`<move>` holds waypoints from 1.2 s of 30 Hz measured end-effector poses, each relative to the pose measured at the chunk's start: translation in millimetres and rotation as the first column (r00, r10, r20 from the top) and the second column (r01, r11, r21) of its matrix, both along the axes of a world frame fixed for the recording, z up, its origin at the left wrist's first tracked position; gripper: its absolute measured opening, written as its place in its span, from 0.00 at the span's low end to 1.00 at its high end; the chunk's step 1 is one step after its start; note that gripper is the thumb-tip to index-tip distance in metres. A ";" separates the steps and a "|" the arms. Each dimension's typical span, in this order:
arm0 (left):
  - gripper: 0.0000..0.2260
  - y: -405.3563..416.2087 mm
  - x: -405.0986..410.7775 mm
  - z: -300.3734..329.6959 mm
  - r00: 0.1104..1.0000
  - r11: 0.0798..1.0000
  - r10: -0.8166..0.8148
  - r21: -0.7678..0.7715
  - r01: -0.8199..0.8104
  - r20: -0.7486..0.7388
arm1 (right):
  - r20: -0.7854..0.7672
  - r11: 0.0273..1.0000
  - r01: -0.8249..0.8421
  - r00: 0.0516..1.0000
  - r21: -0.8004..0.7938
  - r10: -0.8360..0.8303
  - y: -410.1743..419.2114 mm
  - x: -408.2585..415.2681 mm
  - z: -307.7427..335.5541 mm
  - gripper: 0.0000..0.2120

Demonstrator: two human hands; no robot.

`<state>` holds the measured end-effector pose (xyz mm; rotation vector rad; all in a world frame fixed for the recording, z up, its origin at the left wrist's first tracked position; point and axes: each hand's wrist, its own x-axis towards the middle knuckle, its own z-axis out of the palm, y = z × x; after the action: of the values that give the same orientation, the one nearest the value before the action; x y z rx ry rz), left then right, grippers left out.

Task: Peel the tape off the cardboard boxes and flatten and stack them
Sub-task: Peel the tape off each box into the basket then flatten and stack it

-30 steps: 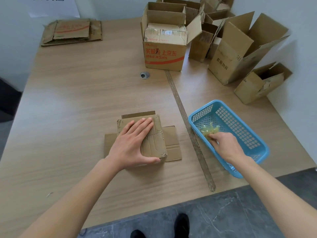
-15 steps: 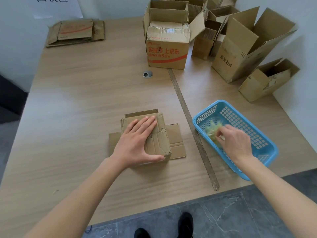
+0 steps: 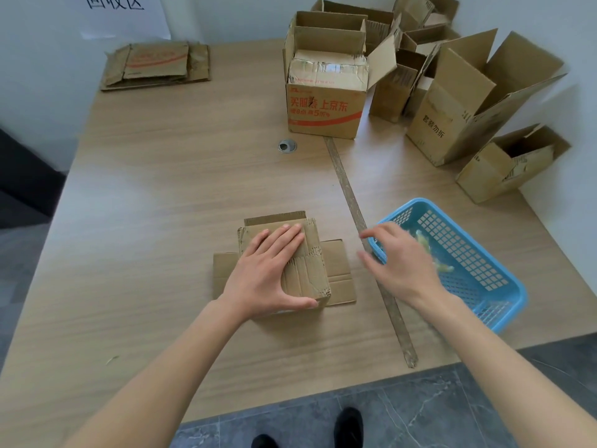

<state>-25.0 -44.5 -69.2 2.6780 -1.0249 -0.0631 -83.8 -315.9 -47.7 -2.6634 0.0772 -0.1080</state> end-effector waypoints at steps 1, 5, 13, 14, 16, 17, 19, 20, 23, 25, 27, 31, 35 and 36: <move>0.56 0.2 0.2 0.4 1.000 1.000 -0.004 -0.016 0.004 -0.009 | -0.041 0.991 -0.088 0.995 0.103 0.093 12.7 2.2 2.2 0.17; 0.52 5.7 8.9 13.6 0.958 0.964 -0.008 -0.257 -0.069 -0.286 | -0.200 0.931 -0.318 0.915 0.180 0.351 51.7 5.5 4.8 0.36; 0.17 50.4 22.9 33.1 0.809 0.818 0.361 -0.259 -0.513 -0.465 | -0.250 0.951 -0.266 0.921 0.157 0.299 63.5 11.2 12.7 0.29; 0.18 51.0 22.5 34.2 0.798 0.822 0.375 -0.228 -0.522 -0.473 | -0.216 0.947 -0.261 0.929 0.189 0.299 66.5 9.4 15.1 0.26; 0.22 50.4 21.5 37.4 0.759 0.826 0.365 -0.188 -0.531 -0.539 | -0.121 0.935 -0.247 0.951 0.254 0.284 69.1 2.9 20.3 0.19; 0.25 50.4 21.3 39.1 0.731 0.826 0.354 -0.172 -0.537 -0.584 | -0.073 0.926 -0.253 0.956 0.279 0.283 69.6 -1.9 23.4 0.16; 0.30 50.9 22.8 43.3 0.675 0.833 0.313 -0.149 -0.533 -0.668 | -0.003 0.898 -0.273 0.957 0.344 0.292 68.3 -14.3 26.9 0.12; 0.32 51.5 23.9 45.5 0.655 0.841 0.294 -0.138 -0.523 -0.696 | 0.002 0.881 -0.280 0.953 0.381 0.302 68.7 -21.2 27.8 0.15; 0.44 47.4 18.8 46.8 0.684 0.891 0.320 -0.039 -0.453 -0.655 | -0.075 0.886 -0.236 0.955 0.398 0.288 76.4 -40.1 24.1 0.26; 0.54 35.3 2.2 40.8 0.751 0.904 0.399 0.091 -0.417 -0.526 | -0.042 0.955 -0.163 0.983 0.246 0.179 86.7 -42.8 18.1 0.14; 0.59 20.5 -17.4 31.3 0.786 0.884 0.460 0.132 -0.448 -0.412 | -0.115 0.993 -0.058 0.991 0.106 0.070 97.5 -36.5 14.7 0.26; 0.58 8.5 -26.9 21.2 0.746 0.851 0.470 0.016 -0.526 -0.472 | -0.365 0.985 0.081 0.931 0.152 -0.020 111.7 -16.7 9.1 0.61; 0.54 19.2 -19.7 21.9 0.675 0.812 0.400 -0.101 -0.574 -0.620 | -0.378 0.970 0.128 0.925 0.208 -0.041 127.4 -11.8 5.4 0.66; 0.54 22.7 -19.7 22.9 0.657 0.797 0.372 -0.137 -0.588 -0.655 | -0.362 0.958 0.149 0.931 0.245 -0.052 132.0 -11.7 5.4 0.66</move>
<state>-44.7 -21.8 -46.3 2.2587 -0.0732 -0.5416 -95.5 -183.9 -42.3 -2.3756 0.3228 0.3279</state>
